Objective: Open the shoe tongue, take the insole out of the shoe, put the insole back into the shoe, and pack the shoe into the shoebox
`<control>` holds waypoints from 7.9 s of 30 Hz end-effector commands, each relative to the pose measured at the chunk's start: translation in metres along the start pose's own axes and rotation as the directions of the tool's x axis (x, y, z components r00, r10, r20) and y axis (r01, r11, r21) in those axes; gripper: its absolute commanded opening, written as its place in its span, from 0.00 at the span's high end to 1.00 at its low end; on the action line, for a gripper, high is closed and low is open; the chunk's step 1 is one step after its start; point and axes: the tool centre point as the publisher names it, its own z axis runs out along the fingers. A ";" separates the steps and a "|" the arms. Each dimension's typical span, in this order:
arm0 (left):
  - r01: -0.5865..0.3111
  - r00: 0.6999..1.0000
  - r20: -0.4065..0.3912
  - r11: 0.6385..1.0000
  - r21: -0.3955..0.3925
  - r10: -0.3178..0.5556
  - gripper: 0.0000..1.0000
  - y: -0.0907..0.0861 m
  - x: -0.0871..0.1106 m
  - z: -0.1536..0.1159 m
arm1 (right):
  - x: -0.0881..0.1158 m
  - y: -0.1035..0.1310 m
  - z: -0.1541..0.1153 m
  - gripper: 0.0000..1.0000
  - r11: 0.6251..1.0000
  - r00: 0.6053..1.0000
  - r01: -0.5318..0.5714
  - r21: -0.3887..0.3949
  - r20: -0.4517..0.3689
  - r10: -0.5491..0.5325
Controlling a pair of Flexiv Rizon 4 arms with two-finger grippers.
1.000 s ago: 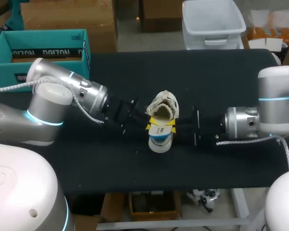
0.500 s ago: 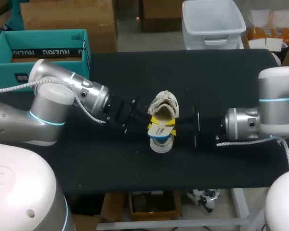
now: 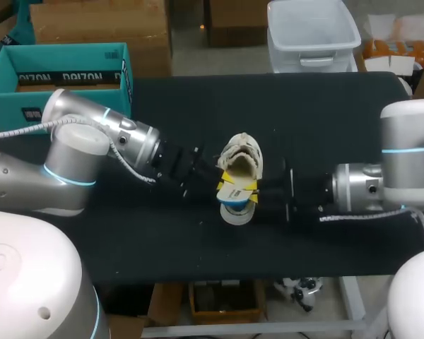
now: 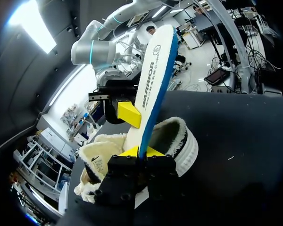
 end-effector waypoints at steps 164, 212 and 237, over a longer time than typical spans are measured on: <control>-0.043 0.998 -0.037 0.999 -0.031 0.042 1.00 0.007 -0.003 0.020 | 0.012 0.033 0.006 0.60 0.996 0.997 0.045 -0.075 0.063 -0.040; -0.045 0.998 -0.052 0.999 -0.025 0.044 1.00 0.008 -0.005 0.025 | 0.010 0.042 0.012 1.00 0.994 0.997 0.043 -0.096 0.075 -0.036; -0.043 0.998 -0.043 0.999 -0.005 0.043 0.40 -0.011 0.001 0.014 | -0.006 0.017 0.004 1.00 0.987 0.994 0.017 -0.162 0.106 0.000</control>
